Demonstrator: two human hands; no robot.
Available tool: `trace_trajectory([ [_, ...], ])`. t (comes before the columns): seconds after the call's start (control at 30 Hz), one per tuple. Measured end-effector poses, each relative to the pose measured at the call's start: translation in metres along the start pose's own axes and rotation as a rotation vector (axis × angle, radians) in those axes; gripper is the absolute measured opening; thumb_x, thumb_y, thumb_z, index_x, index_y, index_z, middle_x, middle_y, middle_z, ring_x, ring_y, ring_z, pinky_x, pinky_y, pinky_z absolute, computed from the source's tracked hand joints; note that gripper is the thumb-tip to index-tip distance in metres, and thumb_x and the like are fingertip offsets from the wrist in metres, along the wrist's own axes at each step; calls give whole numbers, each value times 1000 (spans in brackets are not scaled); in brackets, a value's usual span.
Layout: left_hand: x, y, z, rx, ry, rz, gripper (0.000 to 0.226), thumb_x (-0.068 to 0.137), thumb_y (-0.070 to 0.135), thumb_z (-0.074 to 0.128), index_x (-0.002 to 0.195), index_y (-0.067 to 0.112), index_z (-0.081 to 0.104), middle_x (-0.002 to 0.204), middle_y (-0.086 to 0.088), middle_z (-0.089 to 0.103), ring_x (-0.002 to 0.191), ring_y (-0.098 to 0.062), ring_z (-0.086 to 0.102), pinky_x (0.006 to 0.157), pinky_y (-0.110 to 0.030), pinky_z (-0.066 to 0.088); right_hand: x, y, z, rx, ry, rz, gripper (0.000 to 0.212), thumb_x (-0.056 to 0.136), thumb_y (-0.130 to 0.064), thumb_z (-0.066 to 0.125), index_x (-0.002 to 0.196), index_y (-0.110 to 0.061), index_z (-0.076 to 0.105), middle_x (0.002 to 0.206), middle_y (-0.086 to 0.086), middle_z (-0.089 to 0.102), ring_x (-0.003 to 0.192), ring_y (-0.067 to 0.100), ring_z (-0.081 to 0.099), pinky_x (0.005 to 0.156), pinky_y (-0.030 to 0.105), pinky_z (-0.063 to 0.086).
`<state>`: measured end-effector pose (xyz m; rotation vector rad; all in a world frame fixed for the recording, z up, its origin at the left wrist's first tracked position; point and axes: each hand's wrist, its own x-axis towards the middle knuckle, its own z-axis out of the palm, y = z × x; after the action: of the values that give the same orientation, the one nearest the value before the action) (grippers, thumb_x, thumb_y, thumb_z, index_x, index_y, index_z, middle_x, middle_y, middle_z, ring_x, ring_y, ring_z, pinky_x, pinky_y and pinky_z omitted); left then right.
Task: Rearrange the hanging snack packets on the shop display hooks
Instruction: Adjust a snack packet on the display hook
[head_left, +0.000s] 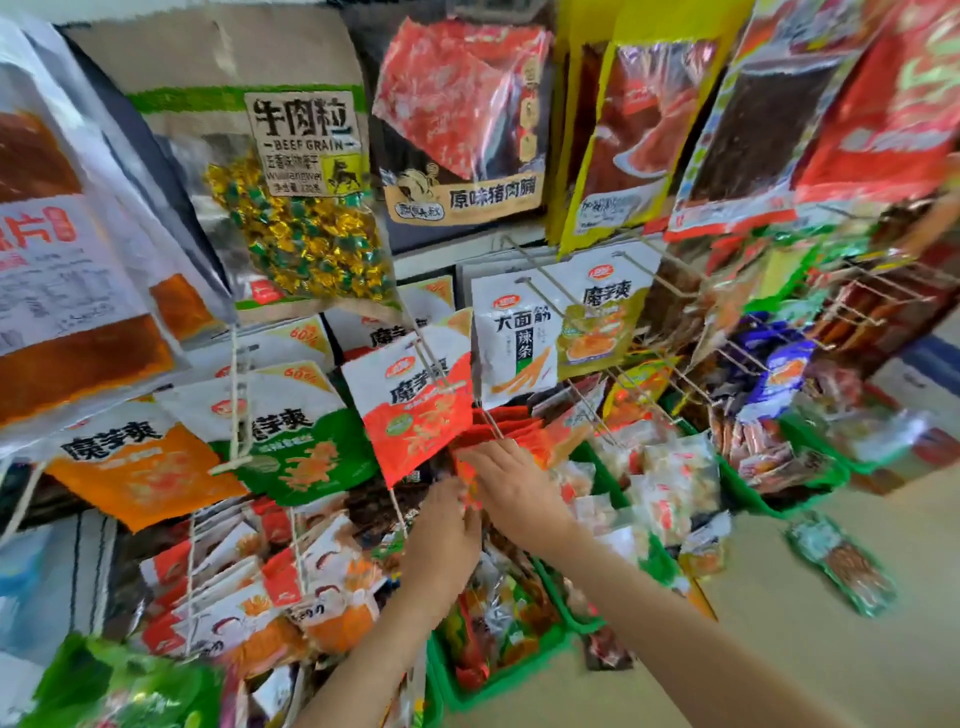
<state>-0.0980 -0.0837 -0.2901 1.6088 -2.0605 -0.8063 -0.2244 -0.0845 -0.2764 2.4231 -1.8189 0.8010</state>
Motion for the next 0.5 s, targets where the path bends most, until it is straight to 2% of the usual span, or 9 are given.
trace_trajectory([
  [0.1,5,34,32,36,-144,98,30,94,25,48,124,27,45,114,6,53,94,-16,59,73,-37,51,-38,36,-23,-25,-8,95,37,61,-3,71,97,-10,67,89,3,65,87,18,47,73,27,44],
  [0.13,5,47,45,57,-194,131,32,94,26,48,126,27,44,114,4,54,92,-18,60,72,-40,51,-54,49,-31,-51,-30,143,34,61,-5,70,95,-10,68,87,2,66,85,18,49,71,27,46],
  [0.2,2,77,75,125,-287,170,38,96,29,45,132,23,38,117,-2,53,92,-24,60,68,-37,49,-92,79,-45,-18,-111,265,30,73,-5,62,103,-8,66,95,7,66,90,27,56,76,35,51],
  [0.27,-6,108,113,195,-362,205,44,97,26,45,138,19,32,130,-6,46,109,-27,54,75,-33,44,-136,114,-60,44,-165,391,32,85,-7,54,116,-7,59,109,12,61,102,34,54,83,43,47],
  [0.33,-16,136,158,226,-413,203,56,94,20,49,144,22,23,143,-8,35,124,-29,44,88,-36,43,-183,152,-80,48,-234,507,35,92,-14,48,127,-11,52,122,9,55,115,30,47,92,39,41],
  [0.37,-22,151,182,234,-443,185,59,94,19,49,145,22,21,144,-8,34,125,-30,44,90,-38,44,-208,172,-92,41,-276,552,36,94,-17,46,129,-12,49,125,7,52,118,28,45,95,38,38],
  [0.43,-34,178,228,264,-515,160,56,94,19,48,144,17,24,138,-8,41,118,-31,48,86,-38,45,-258,214,-111,48,-290,623,34,93,-19,46,126,-10,50,124,8,52,118,29,44,96,38,37],
  [0.5,-49,209,271,238,-568,143,45,92,15,49,135,11,36,127,-10,48,113,-31,51,84,-38,46,-309,253,-131,48,-289,698,31,90,-20,50,120,-11,55,119,9,54,114,31,49,93,38,39],
])
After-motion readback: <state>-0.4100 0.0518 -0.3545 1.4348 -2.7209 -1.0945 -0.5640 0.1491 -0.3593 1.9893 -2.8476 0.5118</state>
